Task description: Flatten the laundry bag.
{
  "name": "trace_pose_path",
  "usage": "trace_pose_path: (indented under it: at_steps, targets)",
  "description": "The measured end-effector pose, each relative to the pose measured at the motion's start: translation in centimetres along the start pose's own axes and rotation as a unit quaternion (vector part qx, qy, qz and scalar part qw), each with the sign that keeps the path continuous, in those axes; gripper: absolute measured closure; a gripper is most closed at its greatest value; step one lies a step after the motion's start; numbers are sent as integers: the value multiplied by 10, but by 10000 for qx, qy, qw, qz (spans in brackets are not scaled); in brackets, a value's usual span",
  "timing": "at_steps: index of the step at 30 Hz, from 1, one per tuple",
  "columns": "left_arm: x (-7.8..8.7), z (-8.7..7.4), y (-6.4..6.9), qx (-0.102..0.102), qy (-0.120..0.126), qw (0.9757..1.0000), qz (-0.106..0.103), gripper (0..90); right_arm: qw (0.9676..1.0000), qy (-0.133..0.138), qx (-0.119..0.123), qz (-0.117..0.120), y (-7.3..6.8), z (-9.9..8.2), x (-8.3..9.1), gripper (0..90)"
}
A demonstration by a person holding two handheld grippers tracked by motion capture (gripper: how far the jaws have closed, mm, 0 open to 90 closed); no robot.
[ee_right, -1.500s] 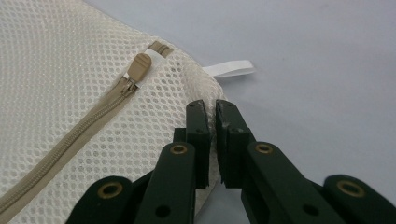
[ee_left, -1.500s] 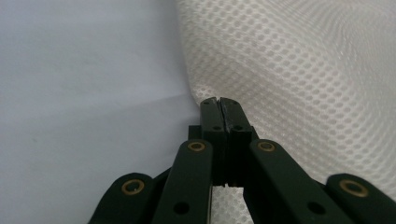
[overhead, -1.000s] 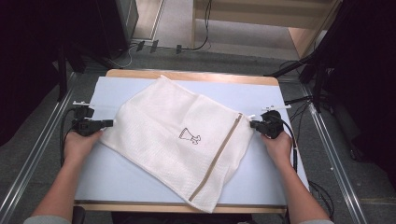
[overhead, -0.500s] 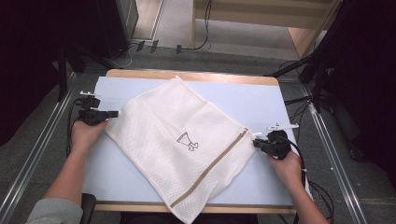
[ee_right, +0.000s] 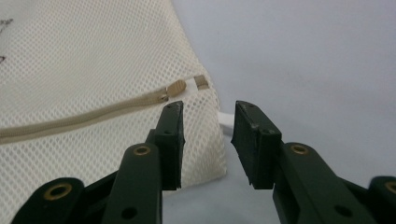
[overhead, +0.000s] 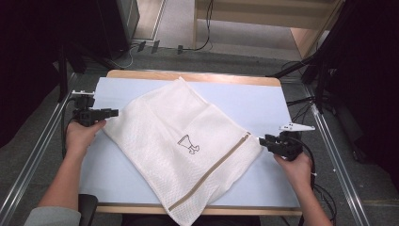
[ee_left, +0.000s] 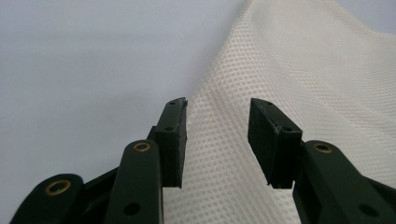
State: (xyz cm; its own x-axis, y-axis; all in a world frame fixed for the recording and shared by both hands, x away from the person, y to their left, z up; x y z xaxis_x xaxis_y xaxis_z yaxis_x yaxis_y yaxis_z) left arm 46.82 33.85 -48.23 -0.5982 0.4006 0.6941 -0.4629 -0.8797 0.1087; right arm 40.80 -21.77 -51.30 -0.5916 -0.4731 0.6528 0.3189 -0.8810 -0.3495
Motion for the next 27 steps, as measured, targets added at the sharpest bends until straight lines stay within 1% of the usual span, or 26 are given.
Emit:
trace_pose_path:
  at_steps: [1,2,3,4,5,6,7,8,9,10,11,12,13,15,16,19,20,21,23,24,25,26,27]
  targets:
    - [3,-1,2,-2,10,10000,9,569,10000,16,-19,7,0,2,-1,649]
    - [7,-4,5,-60,4,10000,8,570,10000,28,11,-2,0,4,-2,653]
    - [10,-6,8,-73,6,10000,-5,571,10000,28,-11,4,-1,7,-5,660]
    - [13,-8,12,-85,9,10000,-28,585,10000,22,-10,10,-2,9,-7,677]
    - [15,-10,15,-90,3,9999,-80,616,10000,15,-14,25,-2,12,-10,695]
    - [19,-14,20,-154,-14,9998,-125,658,10000,4,-36,20,-3,13,-12,721]
    - [23,-17,24,-163,1,9998,-149,706,10000,-25,-56,56,-3,15,-15,758]
    - [26,-19,26,-163,15,9997,-162,762,10000,-48,-66,50,-4,17,-18,784]
    - [28,-21,28,-152,35,9997,-171,796,10000,-54,-58,44,-3,18,-19,805]
    - [31,-26,32,-92,48,9997,-203,818,10000,-72,-39,43,-3,19,-21,819]
    - [32,-30,35,-94,29,9997,-227,859,9999,-86,-48,22,-3,21,-24,852]
    - [34,-35,39,-104,-27,9997,-231,880,9999,-109,-55,11,-3,23,-26,870]
    - [36,-38,41,-107,-31,9997,-195,894,9999,-152,-71,17,-3,25,-30,870]
    - [40,-44,48,-106,-52,9998,-174,900,9999,-103,-102,68,-4,29,-34,870]
    - [42,-46,52,-87,-46,9998,-180,900,9999,-126,-90,63,-5,31,-37,868]
    - [45,-56,65,19,-47,9996,-278,900,10000,-95,16,20,-8,37,-45,838]
    - [45,-61,71,61,-97,9994,-327,900,10000,-78,11,50,-10,39,-47,827]
    - [45,-66,75,60,-155,9993,-337,897,9999,5,40,126,-12,43,-51,810]
    - [45,-73,82,52,-281,9990,-345,891,9996,-168,-32,235,-17,45,-58,774]
    - [46,-78,85,77,-332,9989,-320,883,9995,-175,0,253,-18,47,-61,771]
    - [46,-80,87,97,-355,9987,-340,881,9995,-82,90,278,-21,50,-65,771]
    - [47,-83,90,141,-378,9985,-381,874,9995,-58,119,273,-22,51,-67,759]
    - [47,-85,92,139,-391,9983,-412,866,9994,-179,137,264,-24,52,-71,741]
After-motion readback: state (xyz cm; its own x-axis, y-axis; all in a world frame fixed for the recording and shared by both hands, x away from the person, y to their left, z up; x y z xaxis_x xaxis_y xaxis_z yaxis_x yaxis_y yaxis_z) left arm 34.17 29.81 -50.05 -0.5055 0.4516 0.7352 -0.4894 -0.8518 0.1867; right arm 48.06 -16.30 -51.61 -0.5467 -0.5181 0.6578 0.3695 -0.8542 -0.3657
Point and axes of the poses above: each handheld gripper's, and its own axes: x roughly backward along the jaws, z roughly out of its top, y roughly to its right, the point moved 10 cm from there along -x, roughly forward along the jaws, and after that the axes turned 15 degrees about -x, right-handed, at the moved point
